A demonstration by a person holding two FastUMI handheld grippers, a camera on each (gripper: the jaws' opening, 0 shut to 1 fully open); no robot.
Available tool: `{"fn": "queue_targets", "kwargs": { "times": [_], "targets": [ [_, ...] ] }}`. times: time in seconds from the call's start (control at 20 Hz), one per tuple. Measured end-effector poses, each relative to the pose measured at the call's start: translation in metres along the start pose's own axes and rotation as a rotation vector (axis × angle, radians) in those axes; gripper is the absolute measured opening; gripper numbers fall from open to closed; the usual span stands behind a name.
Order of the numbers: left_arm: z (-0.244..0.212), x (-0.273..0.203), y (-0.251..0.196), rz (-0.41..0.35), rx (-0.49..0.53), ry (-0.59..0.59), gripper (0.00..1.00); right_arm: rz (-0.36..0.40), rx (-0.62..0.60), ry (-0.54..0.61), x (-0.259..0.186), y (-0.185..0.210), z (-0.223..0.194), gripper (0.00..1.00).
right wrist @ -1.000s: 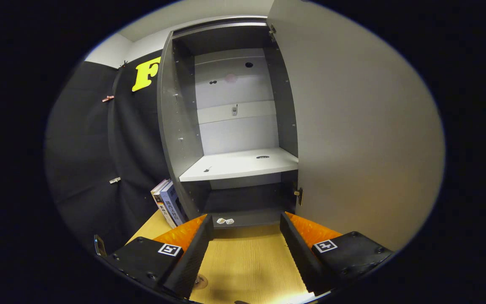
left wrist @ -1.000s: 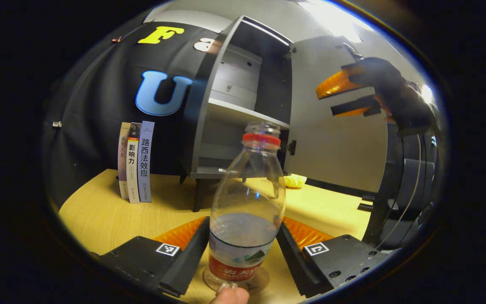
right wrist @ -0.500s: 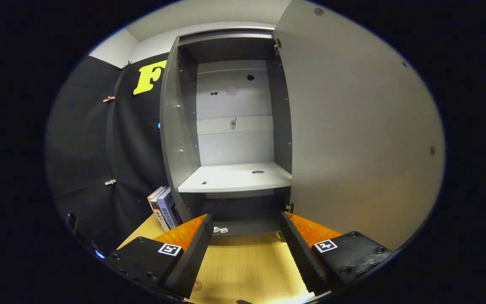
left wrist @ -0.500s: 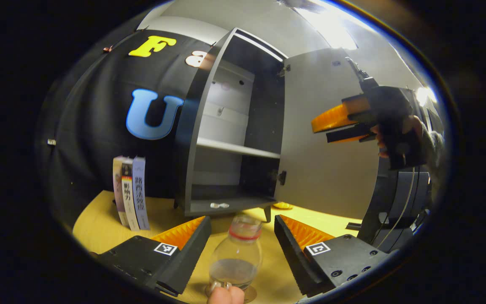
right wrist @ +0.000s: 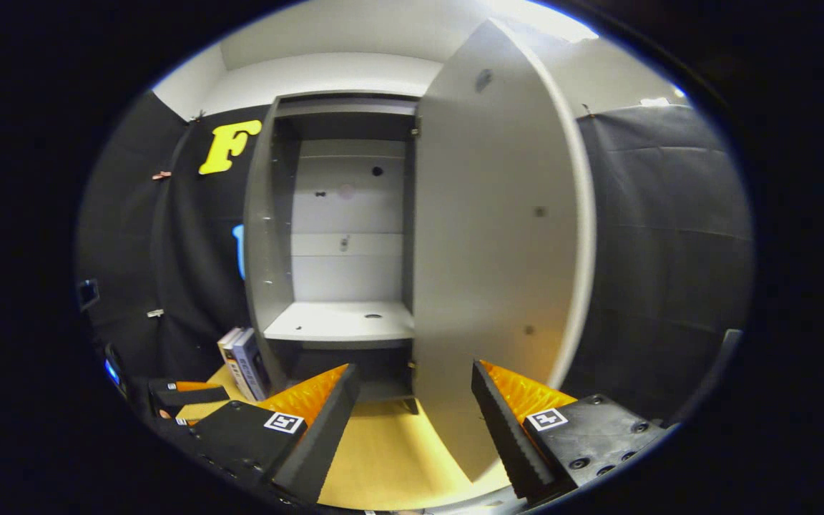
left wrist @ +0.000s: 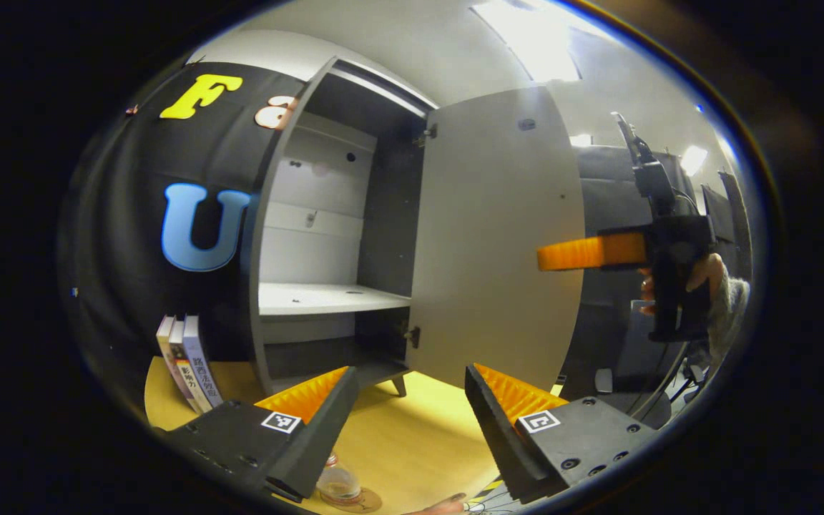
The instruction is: Open the cabinet door with the right hand, grasp the bottle in the cabinet with the left hand and place it on the coaster, then close the cabinet door with the right hand.
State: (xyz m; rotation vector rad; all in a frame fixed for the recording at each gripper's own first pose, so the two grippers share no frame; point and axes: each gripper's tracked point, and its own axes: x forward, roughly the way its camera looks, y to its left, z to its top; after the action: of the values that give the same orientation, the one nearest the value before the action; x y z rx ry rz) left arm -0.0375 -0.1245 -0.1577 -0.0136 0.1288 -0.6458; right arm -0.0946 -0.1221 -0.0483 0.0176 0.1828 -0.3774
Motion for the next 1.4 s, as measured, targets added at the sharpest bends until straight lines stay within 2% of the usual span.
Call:
{"fn": "queue_targets", "kwargs": {
  "times": [0.1,0.2,0.25,0.3,0.35,0.4,0.45,0.5,0.55,0.6,0.7,0.75,0.8,0.85,0.95,1.0,1.05,1.2,1.25,1.4],
  "targets": [
    [0.007,0.015,-0.018,-0.049,-0.021,-0.002,0.93,-0.064,0.021,-0.008,-0.017,-0.032,0.002,0.97],
    [0.016,0.03,-0.037,-0.097,-0.05,-0.012,0.93,-0.118,0.047,0.016,-0.03,-0.063,-0.008,0.94],
    [0.019,0.038,-0.044,-0.113,-0.061,-0.013,0.96,-0.149,0.049,0.018,-0.034,-0.079,-0.01,0.97],
    [0.02,0.048,-0.05,-0.124,-0.064,-0.007,0.9,-0.18,0.05,0.016,-0.034,-0.096,-0.011,0.97],
    [0.02,0.056,-0.055,-0.135,-0.061,-0.001,0.93,-0.206,0.05,0.015,-0.035,-0.111,-0.012,1.0],
    [0.017,0.063,-0.058,-0.147,-0.056,0.004,0.93,-0.221,0.054,0.014,-0.033,-0.124,-0.011,0.94],
    [0.016,0.068,-0.062,-0.153,-0.048,0.009,0.97,-0.23,0.059,0.006,-0.03,-0.135,-0.007,1.0],
    [0.016,0.076,-0.068,-0.157,-0.035,0.014,0.93,-0.23,0.064,-0.003,-0.021,-0.145,-0.001,0.96],
    [0.017,0.084,-0.071,-0.154,-0.02,0.014,0.93,-0.224,0.068,-0.015,-0.011,-0.152,0.006,0.97],
    [0.017,0.095,-0.072,-0.15,-0.007,0.008,0.93,-0.21,0.072,-0.028,-0.002,-0.155,0.012,0.9],
    [0.019,0.106,-0.077,-0.144,0.01,0.002,0.93,-0.169,0.079,-0.048,0.017,-0.159,0.024,0.9],
    [0.02,0.112,-0.08,-0.138,0.016,0.001,0.93,-0.138,0.085,-0.058,0.024,-0.157,0.029,0.97],
    [0.019,0.119,-0.082,-0.133,0.021,0.001,0.93,-0.103,0.093,-0.066,0.032,-0.153,0.033,0.97],
    [0.018,0.124,-0.084,-0.128,0.023,0.002,0.93,-0.071,0.099,-0.074,0.037,-0.149,0.038,0.9],
    [0.016,0.131,-0.084,-0.112,0.027,0.009,0.93,-0.005,0.099,-0.086,0.044,-0.139,0.044,0.9],
    [0.015,0.135,-0.083,-0.099,0.029,0.012,0.93,0.003,0.083,-0.08,0.047,-0.14,0.042,0.97],
    [0.016,0.136,-0.083,-0.09,0.027,0.013,0.93,0.012,0.069,-0.07,0.05,-0.139,0.039,1.0],
    [0.015,0.134,-0.082,-0.081,0.007,0.021,0.93,0.024,0.098,-0.055,0.047,-0.13,0.036,0.86],
    [0.014,0.133,-0.081,-0.077,0.007,0.027,0.93,0.02,0.094,-0.053,0.046,-0.128,0.035,0.94],
    [0.012,0.122,-0.077,-0.07,0.005,0.035,0.93,0.024,0.078,-0.053,0.043,-0.113,0.034,0.95]
  ]
}}
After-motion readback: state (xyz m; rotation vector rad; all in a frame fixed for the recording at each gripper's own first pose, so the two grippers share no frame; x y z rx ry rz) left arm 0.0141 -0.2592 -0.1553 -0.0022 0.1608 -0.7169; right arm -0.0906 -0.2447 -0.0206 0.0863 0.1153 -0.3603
